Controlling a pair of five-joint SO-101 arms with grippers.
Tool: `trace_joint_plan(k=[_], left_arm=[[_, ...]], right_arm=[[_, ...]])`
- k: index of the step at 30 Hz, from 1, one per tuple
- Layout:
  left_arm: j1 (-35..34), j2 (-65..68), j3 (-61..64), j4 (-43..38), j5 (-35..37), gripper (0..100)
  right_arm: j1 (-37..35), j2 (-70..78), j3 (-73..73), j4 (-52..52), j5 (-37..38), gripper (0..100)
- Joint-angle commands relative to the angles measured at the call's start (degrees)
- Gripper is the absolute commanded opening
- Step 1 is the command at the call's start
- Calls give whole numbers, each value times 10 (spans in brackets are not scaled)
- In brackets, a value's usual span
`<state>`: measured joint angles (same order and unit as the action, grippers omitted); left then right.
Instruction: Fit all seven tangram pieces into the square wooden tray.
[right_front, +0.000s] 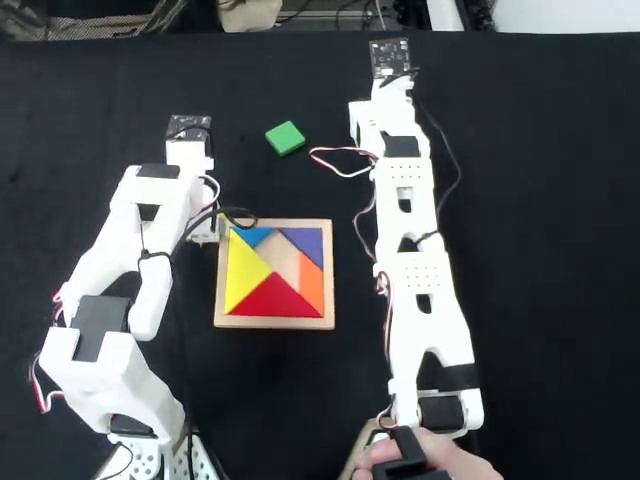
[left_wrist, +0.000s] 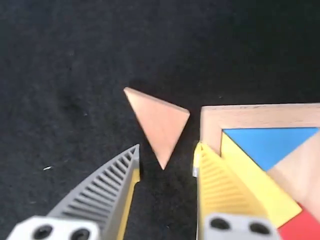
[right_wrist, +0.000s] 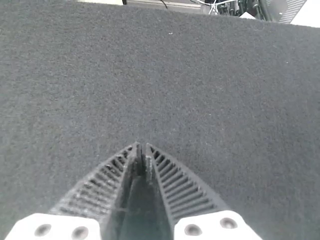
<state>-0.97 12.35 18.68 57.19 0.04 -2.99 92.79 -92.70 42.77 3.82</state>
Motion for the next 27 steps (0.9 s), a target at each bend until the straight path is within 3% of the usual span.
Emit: trace_joint_plan(k=[1,8,18,22,27], left_arm=[[-10,-33,-7,-8,11,175],[-4,-28,-37,-49,79,170],[-7,-20,12,-145,126,170],[-7,9,9,-130,126,170],[-4,18,-30,-37,132,170]], right_arm=[[6,-36,-30,-12,2,11],[6,-36,-30,-12,2,11],[6,-35,-30,-12,2,11],[6,-35,-30,-12,2,11],[6,-35,-30,-12,2,11]])
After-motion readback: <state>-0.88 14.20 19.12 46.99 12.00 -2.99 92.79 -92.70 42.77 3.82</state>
